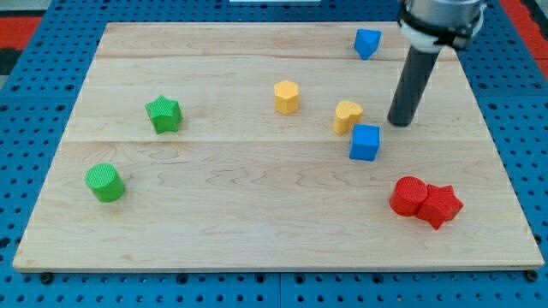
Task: Push the blue cube into the blue triangle
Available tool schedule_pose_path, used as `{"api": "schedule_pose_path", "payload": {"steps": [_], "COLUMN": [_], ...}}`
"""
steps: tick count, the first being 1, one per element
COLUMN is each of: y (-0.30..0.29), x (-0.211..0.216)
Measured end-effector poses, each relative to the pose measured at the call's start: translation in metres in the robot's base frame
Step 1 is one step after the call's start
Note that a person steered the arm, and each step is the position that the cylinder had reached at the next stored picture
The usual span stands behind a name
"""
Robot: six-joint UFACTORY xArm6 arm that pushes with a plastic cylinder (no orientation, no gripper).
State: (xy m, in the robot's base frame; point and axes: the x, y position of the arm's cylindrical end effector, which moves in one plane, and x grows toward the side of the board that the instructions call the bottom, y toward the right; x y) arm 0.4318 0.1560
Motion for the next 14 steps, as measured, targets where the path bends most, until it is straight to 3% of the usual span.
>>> {"api": "schedule_pose_path", "payload": {"steps": [1,2,3,4,6,9,14], "y": [-0.025,-0.034,-0.081,-0.130,-0.147,-0.126,-0.048], "x": [0.031,0.032,0.055,0.059,0.051,0.027,-0.113]}}
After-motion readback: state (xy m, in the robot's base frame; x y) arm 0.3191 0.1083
